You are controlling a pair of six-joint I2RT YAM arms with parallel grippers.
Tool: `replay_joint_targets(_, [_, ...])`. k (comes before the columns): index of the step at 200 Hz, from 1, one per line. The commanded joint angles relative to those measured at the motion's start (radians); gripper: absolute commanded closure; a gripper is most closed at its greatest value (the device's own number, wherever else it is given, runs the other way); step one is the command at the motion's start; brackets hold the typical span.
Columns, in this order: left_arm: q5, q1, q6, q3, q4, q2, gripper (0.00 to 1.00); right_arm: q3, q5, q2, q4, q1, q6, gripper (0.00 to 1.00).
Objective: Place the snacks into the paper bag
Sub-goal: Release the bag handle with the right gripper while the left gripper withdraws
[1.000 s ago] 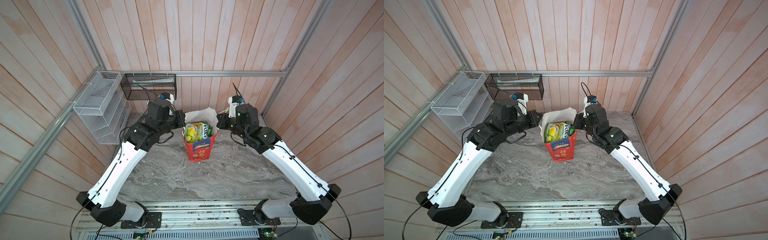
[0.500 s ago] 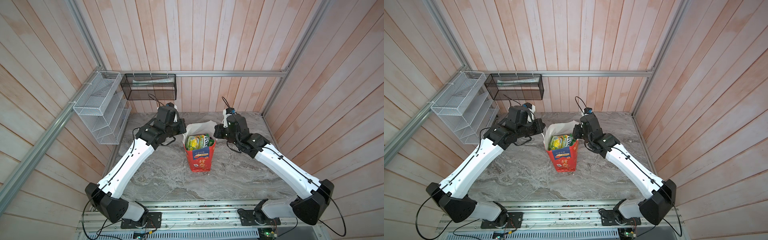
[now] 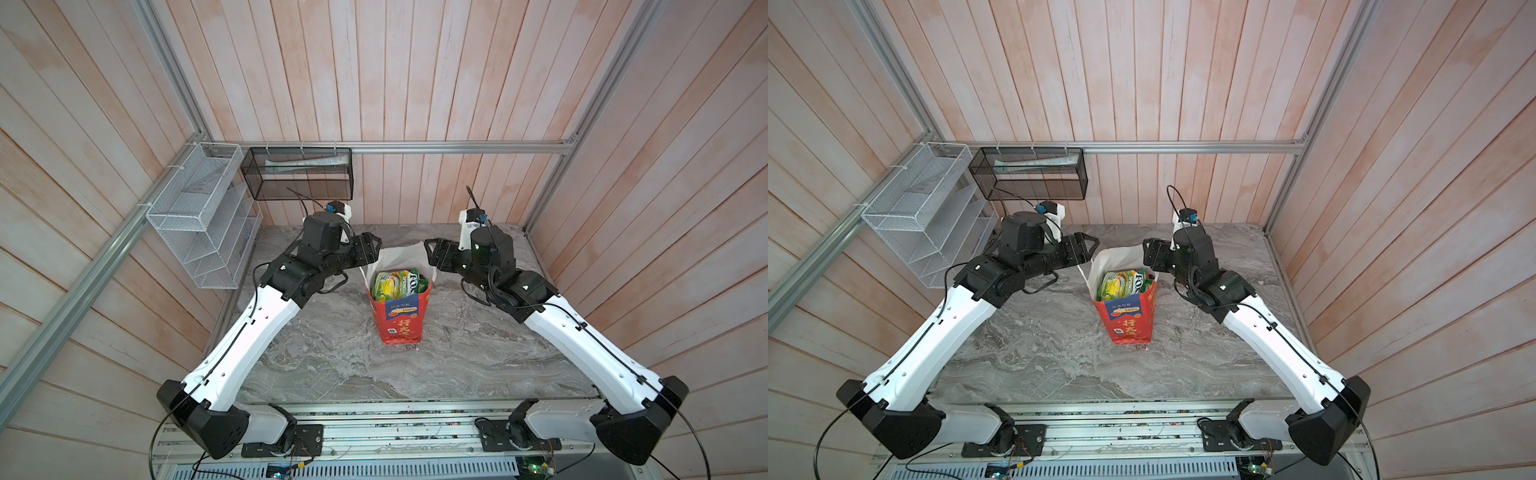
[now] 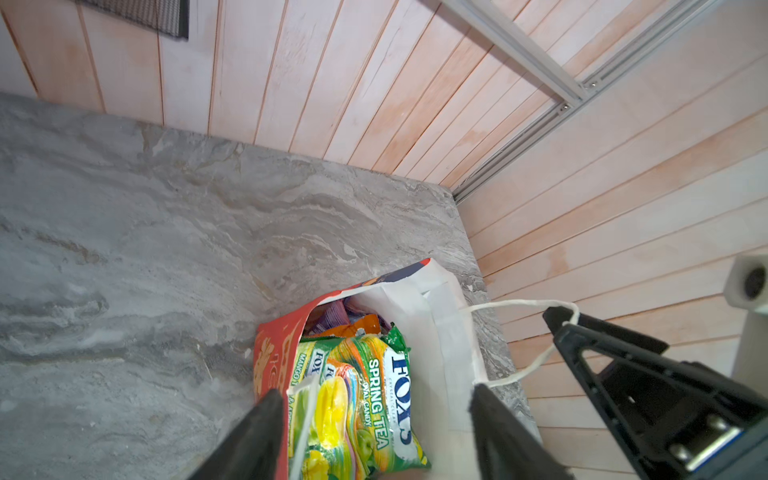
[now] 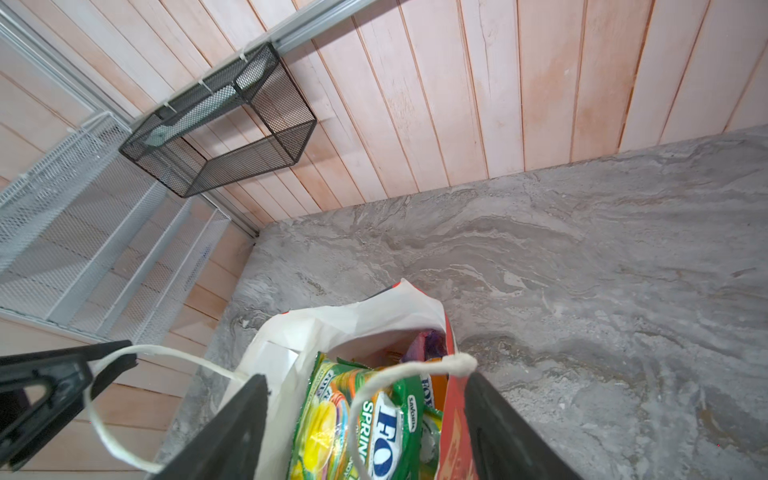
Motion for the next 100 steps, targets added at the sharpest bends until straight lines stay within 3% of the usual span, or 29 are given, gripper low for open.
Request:
replay_joint_targets(1, [0.027, 0.001, 0.008, -0.005, 0.032, -0.069, 0.00, -0.015, -0.018, -0.064, -0.004, -0.004, 0.031, 0.15])
replay_joint_targets(15, [0.020, 0.001, 0.002, -0.011, 0.032, -0.109, 0.00, -0.021, -0.015, -0.102, -0.010, -0.003, 0.040, 0.02])
replay_joint_targets(49, [-0.059, 0.001, -0.021, -0.096, 0.078, -0.264, 0.00, -0.044, 0.069, -0.214, -0.011, -0.006, 0.009, 0.02])
replay_joint_targets(79, [-0.196, 0.001, -0.069, -0.378, 0.196, -0.493, 0.00, -0.246, 0.212, -0.408, 0.145, -0.007, -0.050, 0.02])
replay_joint_targets(100, [-0.388, 0.001, -0.101, -0.551, 0.235, -0.642, 0.00, -0.395, 0.308, -0.532, 0.238, -0.016, -0.082, 0.02])
